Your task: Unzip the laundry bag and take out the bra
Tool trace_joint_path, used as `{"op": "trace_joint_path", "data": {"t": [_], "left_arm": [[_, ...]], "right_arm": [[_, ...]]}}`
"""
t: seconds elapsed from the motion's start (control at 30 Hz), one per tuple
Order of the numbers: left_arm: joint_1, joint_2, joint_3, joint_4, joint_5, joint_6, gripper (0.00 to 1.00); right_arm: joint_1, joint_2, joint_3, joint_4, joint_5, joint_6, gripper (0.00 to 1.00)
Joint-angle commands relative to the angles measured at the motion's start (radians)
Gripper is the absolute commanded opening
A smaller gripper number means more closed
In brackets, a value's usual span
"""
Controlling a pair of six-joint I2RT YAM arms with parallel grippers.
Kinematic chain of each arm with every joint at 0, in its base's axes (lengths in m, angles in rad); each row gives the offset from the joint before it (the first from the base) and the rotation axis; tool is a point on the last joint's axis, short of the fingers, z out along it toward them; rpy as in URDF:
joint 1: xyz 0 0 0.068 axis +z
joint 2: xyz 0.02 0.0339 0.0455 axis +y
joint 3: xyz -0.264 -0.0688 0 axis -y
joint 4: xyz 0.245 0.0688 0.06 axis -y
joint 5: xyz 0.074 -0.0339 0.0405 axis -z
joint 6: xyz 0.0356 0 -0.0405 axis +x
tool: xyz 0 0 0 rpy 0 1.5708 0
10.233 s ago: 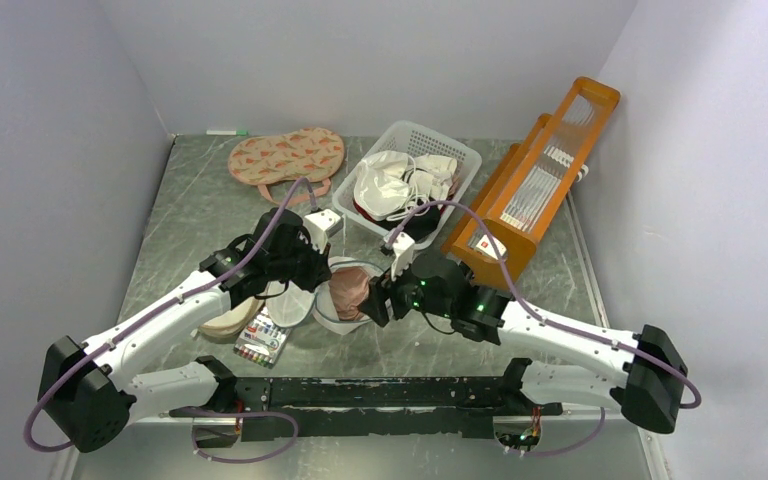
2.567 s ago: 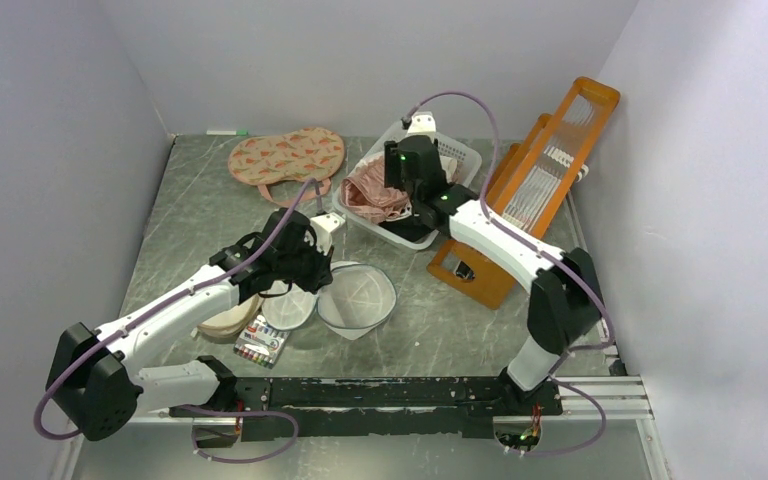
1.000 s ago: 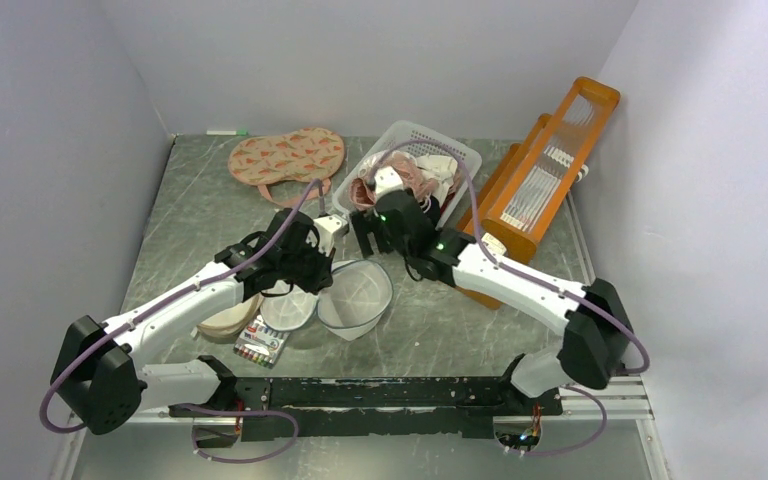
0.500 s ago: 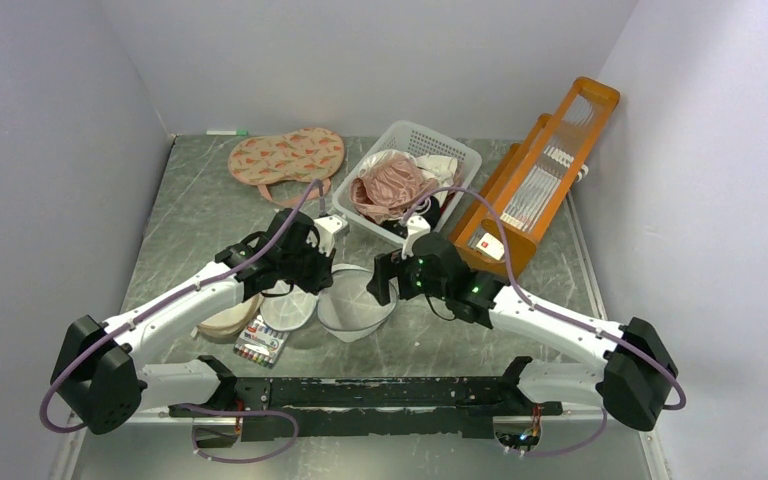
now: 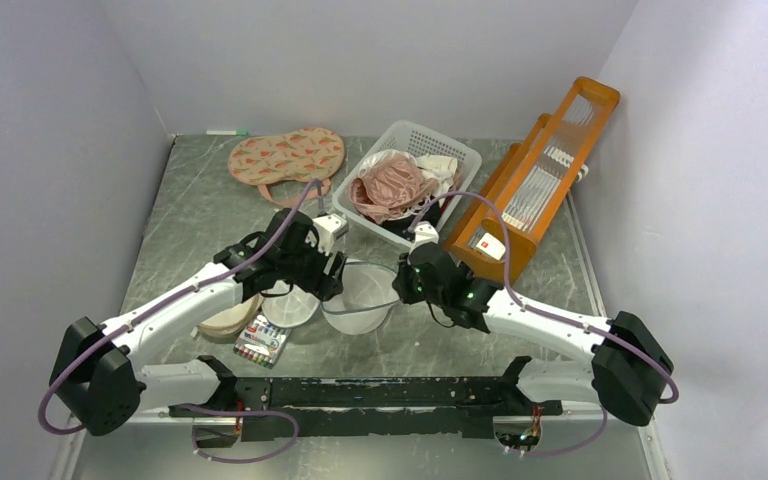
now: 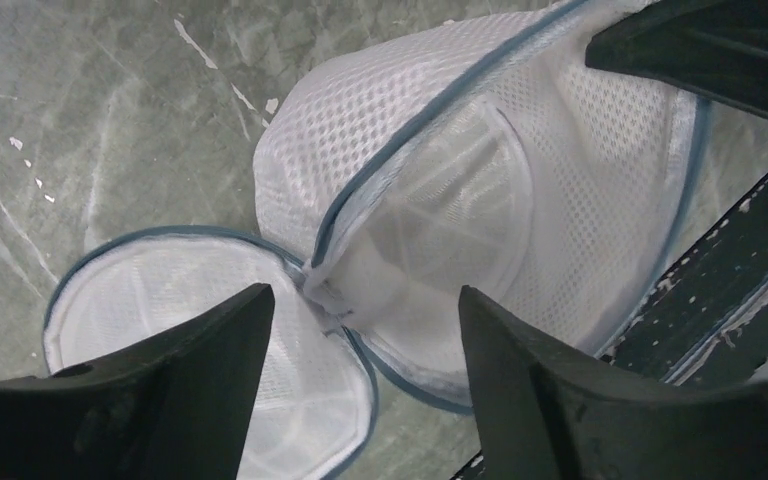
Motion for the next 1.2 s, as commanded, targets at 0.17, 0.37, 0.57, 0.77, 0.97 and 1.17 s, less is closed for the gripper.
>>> {"op": "trace_joint_path", "data": {"t": [0.17, 0.37, 0.57, 0.77, 0.97, 1.17], "left_arm": [[-0.003, -0.109, 0.025, 0.011, -0.161, -0.072, 0.90], [-0.002, -0.249, -0.075, 0.023, -0.285, -0.468, 0.97], [-0.003, -0.475, -0.225, -0.135, -0.478, -0.839, 0.89], [-0.003, -0.624, -0.318, -0.285, -0.577, -1.009, 0.53], [-0.003, -0.497, -0.326, -0.310, -0.574, -1.043, 0.44], [-0.003, -0.391, -0.381, -0.195, -0.579, -1.004, 0.46]], "right_arm": [[-0.002, -0.119, -0.101, -0.006, 0.166, 0.079, 0.04], [-0.002, -0.095, -0.085, 0.016, 0.136, 0.072, 0.04], [-0.001, -0.117, -0.090, 0.030, 0.132, 0.053, 0.05], [-0.001, -0.149, -0.103, 0.024, 0.155, 0.047, 0.06], [-0.002, -0.167, -0.106, 0.011, 0.158, 0.042, 0.07], [-0.001, -0.184, -0.107, -0.002, 0.165, 0.045, 0.07]]}}
